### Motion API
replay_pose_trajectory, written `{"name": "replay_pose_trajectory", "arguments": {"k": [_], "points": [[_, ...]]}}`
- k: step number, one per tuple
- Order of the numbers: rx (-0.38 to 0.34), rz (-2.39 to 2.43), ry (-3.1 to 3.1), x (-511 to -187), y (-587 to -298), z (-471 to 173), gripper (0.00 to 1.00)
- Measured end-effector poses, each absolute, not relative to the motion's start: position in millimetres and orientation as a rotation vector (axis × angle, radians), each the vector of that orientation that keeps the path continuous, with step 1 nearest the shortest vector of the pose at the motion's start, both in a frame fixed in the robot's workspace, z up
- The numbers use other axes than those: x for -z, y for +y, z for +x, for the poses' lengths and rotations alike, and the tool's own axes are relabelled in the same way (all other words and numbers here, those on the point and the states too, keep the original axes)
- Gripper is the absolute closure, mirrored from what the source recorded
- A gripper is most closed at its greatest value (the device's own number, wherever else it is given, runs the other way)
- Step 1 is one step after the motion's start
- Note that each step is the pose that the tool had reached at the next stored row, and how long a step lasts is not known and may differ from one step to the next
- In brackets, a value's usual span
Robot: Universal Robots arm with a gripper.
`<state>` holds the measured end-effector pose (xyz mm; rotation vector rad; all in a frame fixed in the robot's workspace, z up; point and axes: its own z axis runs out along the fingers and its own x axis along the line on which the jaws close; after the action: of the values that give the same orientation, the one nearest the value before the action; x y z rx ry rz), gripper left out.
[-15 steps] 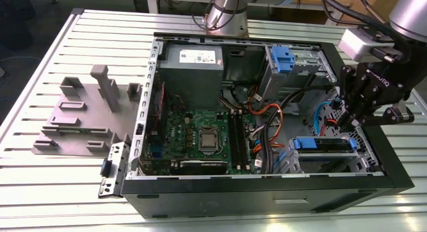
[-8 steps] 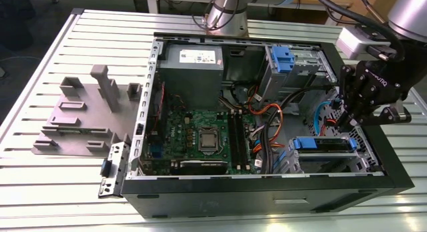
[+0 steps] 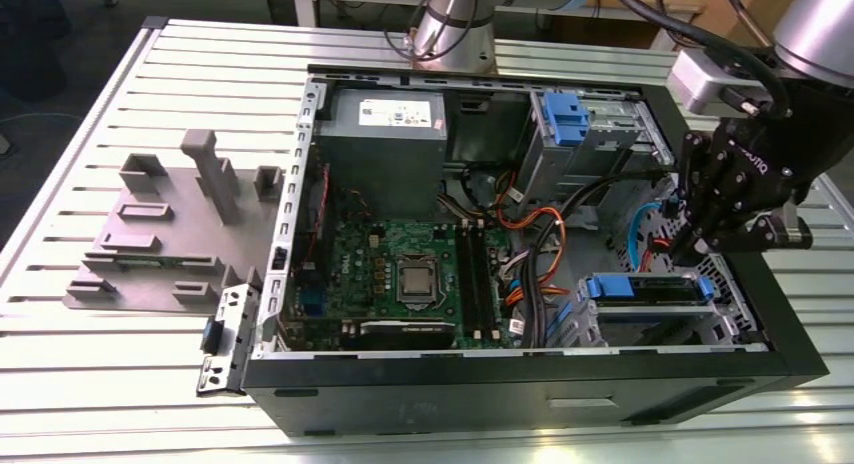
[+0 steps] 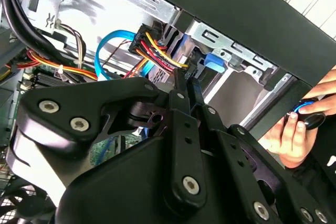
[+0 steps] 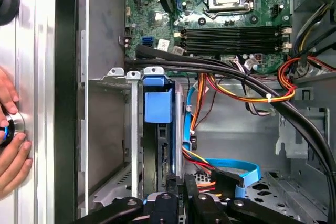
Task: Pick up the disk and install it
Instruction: 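Insert the first disk wire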
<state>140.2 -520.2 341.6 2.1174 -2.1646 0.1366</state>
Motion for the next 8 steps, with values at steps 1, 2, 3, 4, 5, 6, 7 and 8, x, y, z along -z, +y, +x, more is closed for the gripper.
{"name": "replay_pose_trajectory", "arguments": {"k": [1,2,3,4,5,6,7,8], "points": [[-0.137,2.118,-2.165,-341.6,-521.3,140.1,0.83],[-0.138,2.118,-2.166,-341.6,-522.4,139.9,0.83],[-0.138,2.119,-2.166,-341.5,-523.5,139.8,0.83],[-0.139,2.119,-2.167,-341.5,-524.7,139.5,0.83],[-0.139,2.120,-2.168,-341.4,-525.8,139.1,0.83],[-0.140,2.121,-2.169,-341.4,-526.8,138.4,0.83],[-0.140,2.122,-2.171,-341.4,-527.7,137.2,0.83],[-0.141,2.124,-2.172,-341.3,-528.2,135.6,0.83]]}}
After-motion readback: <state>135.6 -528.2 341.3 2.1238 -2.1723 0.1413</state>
